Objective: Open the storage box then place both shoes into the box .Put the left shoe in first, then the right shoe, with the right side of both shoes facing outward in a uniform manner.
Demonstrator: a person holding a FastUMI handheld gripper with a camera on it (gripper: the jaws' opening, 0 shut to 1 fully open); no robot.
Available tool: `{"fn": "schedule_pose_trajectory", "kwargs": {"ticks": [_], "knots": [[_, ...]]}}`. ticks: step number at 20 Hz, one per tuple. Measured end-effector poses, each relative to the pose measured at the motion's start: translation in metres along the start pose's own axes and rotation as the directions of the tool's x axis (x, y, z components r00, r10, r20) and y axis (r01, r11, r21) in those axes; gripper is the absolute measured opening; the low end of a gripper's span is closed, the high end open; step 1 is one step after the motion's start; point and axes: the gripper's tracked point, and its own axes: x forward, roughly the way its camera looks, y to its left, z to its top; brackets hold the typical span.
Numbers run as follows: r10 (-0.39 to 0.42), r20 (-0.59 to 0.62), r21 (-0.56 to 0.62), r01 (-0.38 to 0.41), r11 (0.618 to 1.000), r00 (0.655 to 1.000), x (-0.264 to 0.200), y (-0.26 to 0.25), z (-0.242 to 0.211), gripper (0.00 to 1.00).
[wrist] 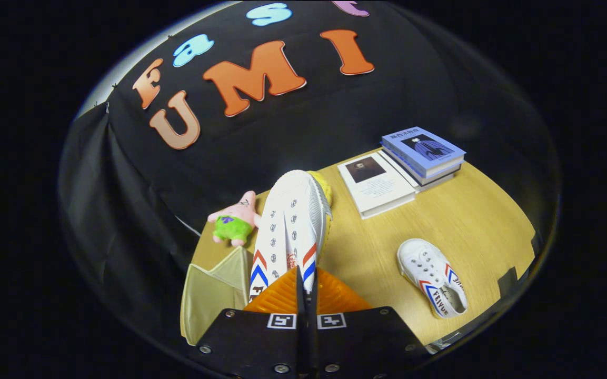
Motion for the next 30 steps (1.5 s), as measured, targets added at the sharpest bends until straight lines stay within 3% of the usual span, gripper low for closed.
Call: {"fn": "schedule_pose_trajectory", "kwargs": {"ticks": [8,16,27,28,30], "knots": [[0.163,-0.075,-0.082,-0.169,0.982,0.984,0.014,0.102,-0.034,0.00],[0.212,-0.158,-0.163,-0.237,0.958,0.964,0.038,0.146,-0.089,0.00],[0.177,-0.268,-0.201,-0.234,0.951,0.947,0.048,0.147,-0.139,0.00],[0.158,-0.302,-0.205,-0.226,0.952,0.940,0.051,0.145,-0.148,0.00],[0.143,-0.429,-0.171,-0.236,0.957,0.892,0.048,0.146,-0.179,0.03]]}}
